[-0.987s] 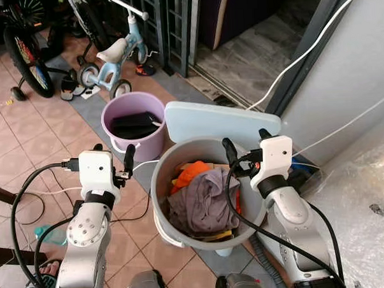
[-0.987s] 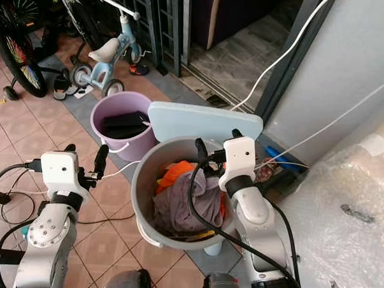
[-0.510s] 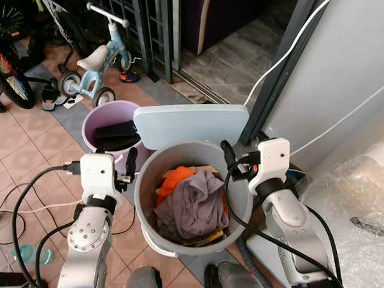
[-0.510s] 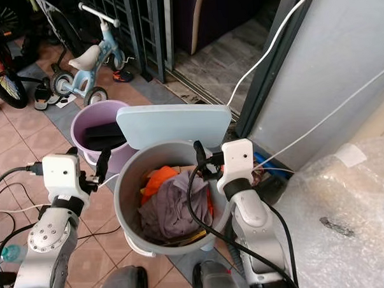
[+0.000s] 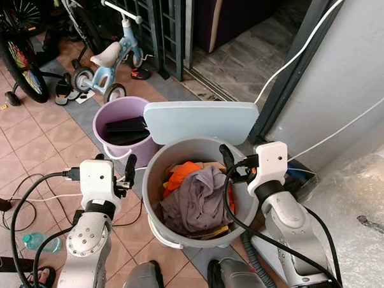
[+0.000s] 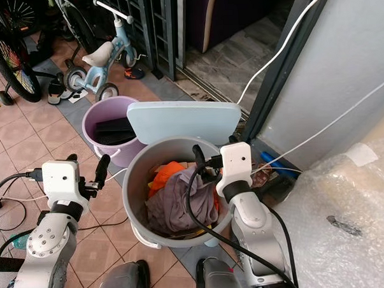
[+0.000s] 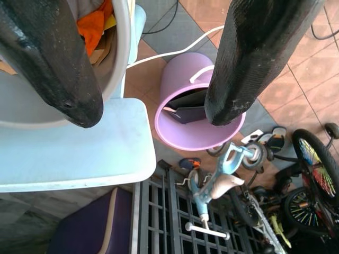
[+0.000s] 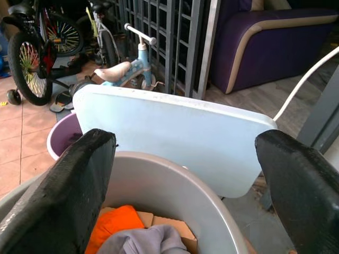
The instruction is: Clothes washing
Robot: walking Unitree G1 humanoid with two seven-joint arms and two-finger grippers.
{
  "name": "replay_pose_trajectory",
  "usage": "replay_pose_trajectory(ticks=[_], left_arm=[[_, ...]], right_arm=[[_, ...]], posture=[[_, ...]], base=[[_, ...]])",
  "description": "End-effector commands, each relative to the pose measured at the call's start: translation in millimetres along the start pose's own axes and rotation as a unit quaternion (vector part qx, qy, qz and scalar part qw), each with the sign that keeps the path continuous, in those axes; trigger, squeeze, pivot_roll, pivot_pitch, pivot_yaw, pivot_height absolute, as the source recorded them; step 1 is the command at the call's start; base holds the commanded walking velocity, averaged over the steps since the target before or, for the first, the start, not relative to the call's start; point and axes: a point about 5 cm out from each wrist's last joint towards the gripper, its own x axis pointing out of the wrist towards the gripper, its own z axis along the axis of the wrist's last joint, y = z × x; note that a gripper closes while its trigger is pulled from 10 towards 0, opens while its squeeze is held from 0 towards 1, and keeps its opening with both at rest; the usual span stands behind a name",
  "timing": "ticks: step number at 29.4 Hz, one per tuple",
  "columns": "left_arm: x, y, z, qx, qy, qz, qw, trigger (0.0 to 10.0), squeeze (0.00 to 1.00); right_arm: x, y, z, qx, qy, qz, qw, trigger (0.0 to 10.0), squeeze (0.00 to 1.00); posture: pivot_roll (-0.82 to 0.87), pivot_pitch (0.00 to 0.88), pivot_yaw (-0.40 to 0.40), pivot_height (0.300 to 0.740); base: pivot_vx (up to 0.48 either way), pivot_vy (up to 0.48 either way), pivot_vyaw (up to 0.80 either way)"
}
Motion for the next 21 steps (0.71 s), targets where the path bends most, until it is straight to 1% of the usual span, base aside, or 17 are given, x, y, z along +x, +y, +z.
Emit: replay_pose_trajectory(ticks=[1, 2, 8, 12, 21], left_arm=[[-3.1, -0.1, -0.5, 0.003, 0.005, 0.001, 1.0, 10.0, 0.0], [-3.1, -0.1, -0.5, 0.003, 0.005, 0.001, 1.0, 10.0, 0.0], [-4.0, -0.8, -0.6, 0.001, 0.009, 0.003, 1.0, 10.0, 0.0], [-3.9, -0.6, -0.1, 0.001, 0.009, 0.005, 1.0, 10.0, 0.0], [-5.4, 3.1, 0.7, 0.006, 0.011, 0.025, 1.0, 10.0, 0.0]], right_arm=[[-1.7, -1.3, 1.6, 0.001, -0.001, -0.005, 1.0, 10.0, 0.0], [-1.7, -1.3, 1.6, 0.001, -0.001, -0.005, 1.0, 10.0, 0.0], [-3.5, 0.5, 2.3, 0.009, -0.002, 0.0, 1.0, 10.0, 0.0], [-3.4, 0.9, 2.2, 0.011, -0.003, 0.002, 1.0, 10.0, 0.0], [-2.4, -2.0, 0.7, 0.008, 0.002, 0.005, 1.0, 10.0, 0.0]], posture=[[0.03, 0.245, -0.027, 0.74], [0.03, 0.245, -0.027, 0.74], [0.03, 0.254, -0.026, 0.691], [0.03, 0.256, -0.031, 0.668], [0.05, 0.253, -0.045, 0.668]], base=[[0.0, 0.0, 0.0], [0.0, 0.0, 0.0], [0.0, 0.0, 0.0], [0.0, 0.0, 0.0], [0.0, 0.0, 0.0]])
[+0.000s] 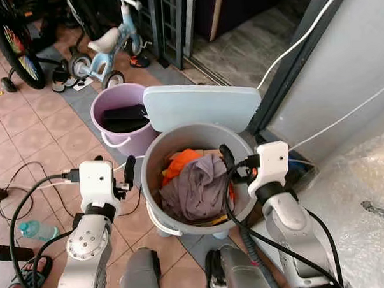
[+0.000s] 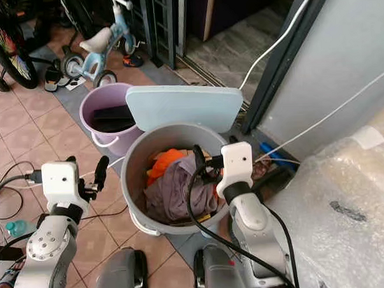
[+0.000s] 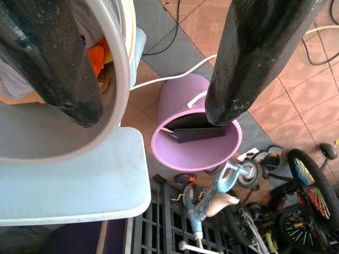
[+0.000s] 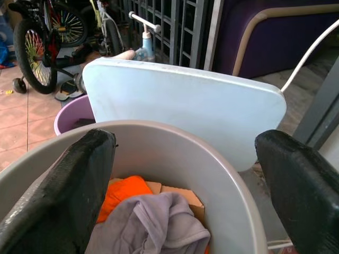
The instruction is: Clothes washing
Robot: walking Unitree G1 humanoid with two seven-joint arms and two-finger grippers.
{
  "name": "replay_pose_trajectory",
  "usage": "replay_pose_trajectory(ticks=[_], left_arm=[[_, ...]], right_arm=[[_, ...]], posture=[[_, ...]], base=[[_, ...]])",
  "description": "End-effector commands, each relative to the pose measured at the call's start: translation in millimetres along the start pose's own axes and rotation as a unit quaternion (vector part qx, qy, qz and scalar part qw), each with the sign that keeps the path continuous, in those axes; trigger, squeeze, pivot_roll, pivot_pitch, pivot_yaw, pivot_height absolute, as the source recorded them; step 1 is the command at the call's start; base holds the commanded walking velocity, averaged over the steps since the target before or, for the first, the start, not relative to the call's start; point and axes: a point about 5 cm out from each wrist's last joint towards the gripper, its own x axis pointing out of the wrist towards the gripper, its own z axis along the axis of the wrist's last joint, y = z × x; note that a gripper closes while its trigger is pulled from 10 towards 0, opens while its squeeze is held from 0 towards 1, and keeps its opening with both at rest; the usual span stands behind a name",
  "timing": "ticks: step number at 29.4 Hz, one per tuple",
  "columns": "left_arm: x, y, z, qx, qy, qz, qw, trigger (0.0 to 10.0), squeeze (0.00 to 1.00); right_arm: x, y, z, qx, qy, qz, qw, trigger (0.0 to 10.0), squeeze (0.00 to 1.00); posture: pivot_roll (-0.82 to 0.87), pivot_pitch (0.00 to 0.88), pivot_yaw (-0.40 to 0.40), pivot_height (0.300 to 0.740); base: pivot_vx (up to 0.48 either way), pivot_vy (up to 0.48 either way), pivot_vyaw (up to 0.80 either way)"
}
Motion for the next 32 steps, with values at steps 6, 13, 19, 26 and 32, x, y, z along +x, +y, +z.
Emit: replay_pose_trajectory(ticks=[6, 13, 19, 26, 32], left_arm=[[-5.0, 9.1, 0, 0.003, 0.004, 0.035, 0.999, 10.0, 0.0], [-6.7, 10.5, -1, 0.003, 0.01, 0.051, 0.999, 10.0, 0.0], [-9.9, 12.9, -4, 0.004, 0.016, 0.062, 0.998, 10.0, 0.0], [-21.0, 16.4, -1, 0.001, 0.025, 0.074, 0.997, 10.0, 0.0], [-37.3, 24.2, -2, 0.008, 0.038, 0.079, 0.996, 10.0, 0.0]], right_arm=[[4.6, -0.6, 2, -0.003, 0.001, 0.017, 1.0, 10.0, 0.0], [5.3, 0.3, 2, -0.005, 0.003, 0.032, 0.999, 10.0, 0.0], [5.5, 0.8, 0, -0.006, 0.007, 0.038, 0.999, 10.0, 0.0], [1.1, 14.1, 1, -0.004, 0.013, 0.076, 0.997, 10.0, 0.0], [-5.9, 21.4, -3, -0.004, 0.027, 0.093, 0.995, 10.0, 0.0]], posture=[[0.06, 0.246, -0.061, 0.668], [0.06, 0.248, -0.071, 0.668], [0.06, 0.258, -0.077, 0.668], [0.07, 0.339, -0.078, 0.668], [0.06, 0.431, -0.101, 0.668]], base=[[0.0, 0.0, 0.0], [0.0, 0.0, 0.0], [0.0, 0.0, 0.0], [0.0, 0.0, 0.0], [0.0, 0.0, 0.0]])
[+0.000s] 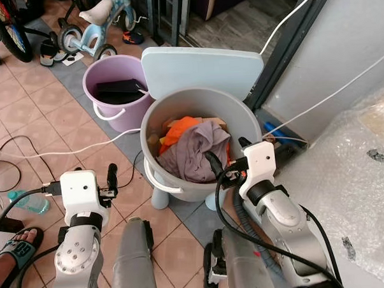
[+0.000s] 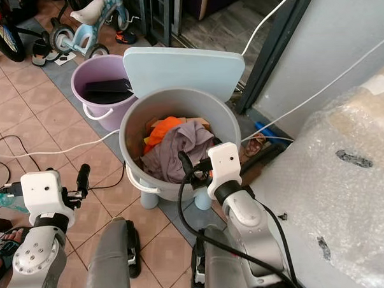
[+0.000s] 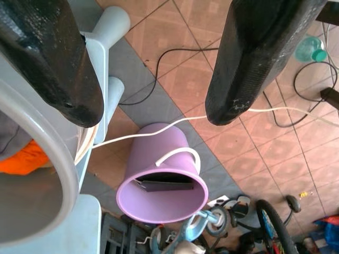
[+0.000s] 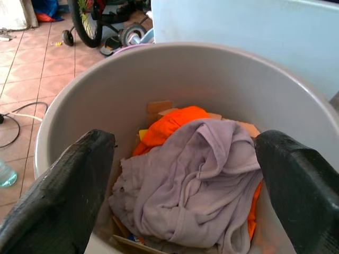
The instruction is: Clothes washing
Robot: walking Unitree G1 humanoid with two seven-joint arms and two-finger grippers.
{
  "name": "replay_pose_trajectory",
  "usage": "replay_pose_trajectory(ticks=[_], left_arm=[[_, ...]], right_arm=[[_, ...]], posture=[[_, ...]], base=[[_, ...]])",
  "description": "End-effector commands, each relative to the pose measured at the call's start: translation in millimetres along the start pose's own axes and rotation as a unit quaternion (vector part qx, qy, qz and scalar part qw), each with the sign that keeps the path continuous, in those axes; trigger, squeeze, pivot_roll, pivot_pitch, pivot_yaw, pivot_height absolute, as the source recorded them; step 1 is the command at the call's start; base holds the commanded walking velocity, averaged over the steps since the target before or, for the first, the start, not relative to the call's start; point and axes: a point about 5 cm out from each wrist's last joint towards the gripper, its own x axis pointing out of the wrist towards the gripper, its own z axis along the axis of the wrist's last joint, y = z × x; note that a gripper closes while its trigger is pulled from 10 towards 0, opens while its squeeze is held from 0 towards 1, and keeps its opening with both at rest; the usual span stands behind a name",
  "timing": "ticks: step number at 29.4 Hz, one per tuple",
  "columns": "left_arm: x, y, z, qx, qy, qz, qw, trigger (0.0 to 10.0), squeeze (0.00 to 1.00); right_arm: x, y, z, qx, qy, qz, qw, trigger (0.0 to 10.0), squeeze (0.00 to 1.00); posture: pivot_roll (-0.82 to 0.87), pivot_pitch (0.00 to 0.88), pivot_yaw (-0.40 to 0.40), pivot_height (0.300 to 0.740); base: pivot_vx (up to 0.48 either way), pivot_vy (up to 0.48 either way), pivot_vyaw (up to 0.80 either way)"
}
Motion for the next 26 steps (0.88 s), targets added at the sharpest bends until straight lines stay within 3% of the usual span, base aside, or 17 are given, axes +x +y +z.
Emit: replay_pose_trajectory(ticks=[1, 4, 10, 21, 26], left_arm=[[-4.3, 3.3, -4, 0.003, 0.014, 0.0, 1.0, 10.0, 0.0], [-9.5, 5.8, -1, 0.003, 0.016, 0.004, 1.0, 10.0, 0.0], [-13.4, -0.6, 9, -0.006, 0.009, -0.011, 1.0, 10.0, 0.0], [-17.4, 1.2, 6, -0.004, 0.023, -0.013, 1.0, 10.0, 0.0], [-17.4, 1.2, 6, -0.003, 0.023, -0.015, 1.0, 10.0, 0.0]], right_arm=[[-4.1, -1.0, -4, 0.0, 0.013, -0.002, 1.0, 10.0, 0.0], [4.0, 5.1, 3, 0.0, 0.006, 0.014, 1.0, 10.0, 0.0], [10.2, 1.4, 6, -0.001, 0.005, 0.01, 1.0, 10.0, 0.0], [4.7, 2.8, 3, 0.002, 0.013, 0.01, 1.0, 10.0, 0.0], [5.8, 2.0, 3, 0.001, 0.014, 0.009, 1.0, 10.0, 0.0]], posture=[[0.06, 0.431, -0.101, 0.668], [0.06, 0.465, -0.111, 0.668], [0.07, 0.487, -0.107, 0.668], [0.07, 0.492, -0.111, 0.668], [0.07, 0.492, -0.108, 0.668]], base=[[0.0, 0.0, 0.0], [0.0, 0.0, 0.0], [0.0, 0.0, 0.0], [0.0, 0.0, 0.0], [0.265, 0.0, 0.0]])
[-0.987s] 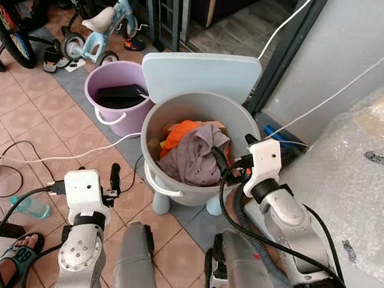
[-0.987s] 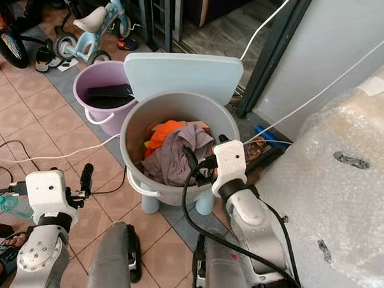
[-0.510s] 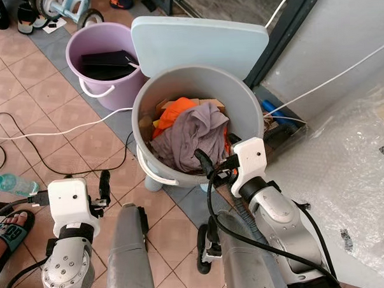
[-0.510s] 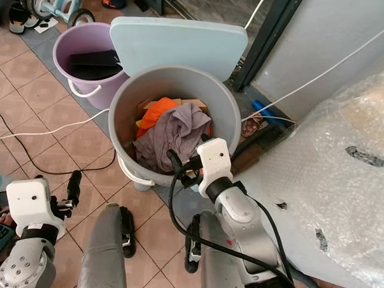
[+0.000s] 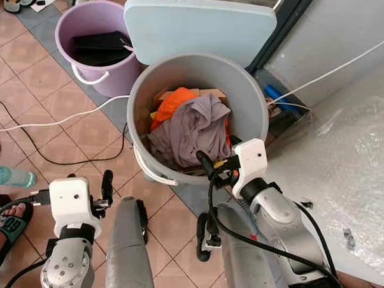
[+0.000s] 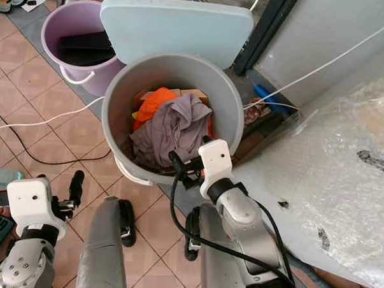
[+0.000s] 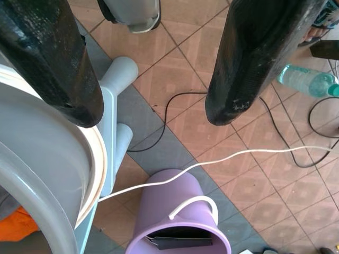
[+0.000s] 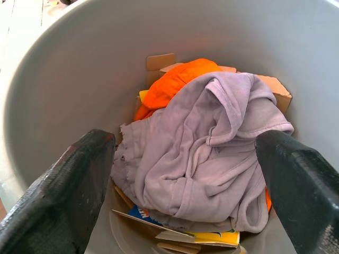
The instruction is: Clothes washing
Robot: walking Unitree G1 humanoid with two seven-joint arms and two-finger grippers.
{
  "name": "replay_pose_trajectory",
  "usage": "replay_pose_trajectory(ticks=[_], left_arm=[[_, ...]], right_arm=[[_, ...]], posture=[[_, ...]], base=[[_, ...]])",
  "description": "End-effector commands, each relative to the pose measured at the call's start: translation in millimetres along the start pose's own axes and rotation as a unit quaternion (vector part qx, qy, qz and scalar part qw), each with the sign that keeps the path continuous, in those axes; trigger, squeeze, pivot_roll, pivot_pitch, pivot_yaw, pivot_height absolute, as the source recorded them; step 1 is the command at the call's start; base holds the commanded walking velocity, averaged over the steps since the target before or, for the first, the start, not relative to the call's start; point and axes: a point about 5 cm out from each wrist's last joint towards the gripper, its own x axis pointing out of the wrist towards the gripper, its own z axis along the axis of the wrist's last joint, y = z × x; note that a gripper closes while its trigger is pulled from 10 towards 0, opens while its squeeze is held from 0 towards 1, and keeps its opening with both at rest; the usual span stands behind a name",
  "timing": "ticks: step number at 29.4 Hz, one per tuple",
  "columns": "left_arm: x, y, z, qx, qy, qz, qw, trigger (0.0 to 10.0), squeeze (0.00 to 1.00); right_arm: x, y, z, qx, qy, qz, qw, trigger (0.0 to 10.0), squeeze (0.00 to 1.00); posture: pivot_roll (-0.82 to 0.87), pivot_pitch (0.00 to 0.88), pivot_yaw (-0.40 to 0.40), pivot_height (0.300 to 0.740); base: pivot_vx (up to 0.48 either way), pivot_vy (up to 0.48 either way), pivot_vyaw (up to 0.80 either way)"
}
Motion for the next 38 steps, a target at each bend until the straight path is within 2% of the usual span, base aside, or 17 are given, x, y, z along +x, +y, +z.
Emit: replay_pose_trajectory(ticks=[1, 21, 25, 27, 32, 33, 38], left_arm=[[-5.1, 0.9, -4, -0.001, 0.013, 0.0, 1.0, 10.0, 0.0], [-6.2, 0.5, -6, -0.007, 0.022, -0.007, 1.0, 10.0, 0.0], [-8.0, 1.1, -7, -0.006, 0.024, 0.0, 1.0, 10.0, 0.0], [-11.9, 3.6, -12, 0.001, 0.046, 0.015, 0.999, 10.0, 0.0], [-24.2, 7.7, -16, 0.01, 0.064, 0.022, 0.998, 10.0, 0.0], [-28.6, 9.0, -16, 0.013, 0.066, 0.023, 0.997, 10.0, 0.0], [-42.1, 11.3, -13, 0.02, 0.074, 0.028, 0.997, 10.0, 0.0]], right_arm=[[-4.2, -2.3, -5, 0.005, 0.013, -0.007, 1.0, 10.0, 0.0], [-5.5, -2.3, -7, 0.011, 0.018, -0.012, 1.0, 10.0, 0.0], [-5.8, -2.4, -9, 0.01, 0.023, -0.008, 1.0, 10.0, 0.0], [-4.1, -2.8, -13, 0.004, 0.036, 0.005, 0.999, 10.0, 0.0], [5.9, -5.3, -30, -0.002, 0.094, 0.039, 0.995, 10.0, 0.0], [13.2, -7.5, -35, -0.014, 0.109, 0.05, 0.993, 10.0, 0.0], [34.1, -6.5, -40, -0.026, 0.109, 0.079, 0.991, 10.0, 0.0]], posture=[[0.07, 0.493, -0.109, 0.668], [0.07, 0.496, -0.104, 0.668], [0.08, 0.498, -0.106, 0.668], [0.09, 0.501, -0.105, 0.668], [0.13, 0.512, -0.104, 0.668], [0.15, 0.514, -0.1, 0.668], [0.21, 0.539, -0.09, 0.668]], base=[[0.304, 0.0, 0.0], [0.343, 0.0, 0.0], [0.0, 0.0, 0.0], [0.0, 0.0, 0.0], [0.0, 0.0, 0.0], [0.0, 0.0, 0.0], [0.0, 0.0, 0.0]])
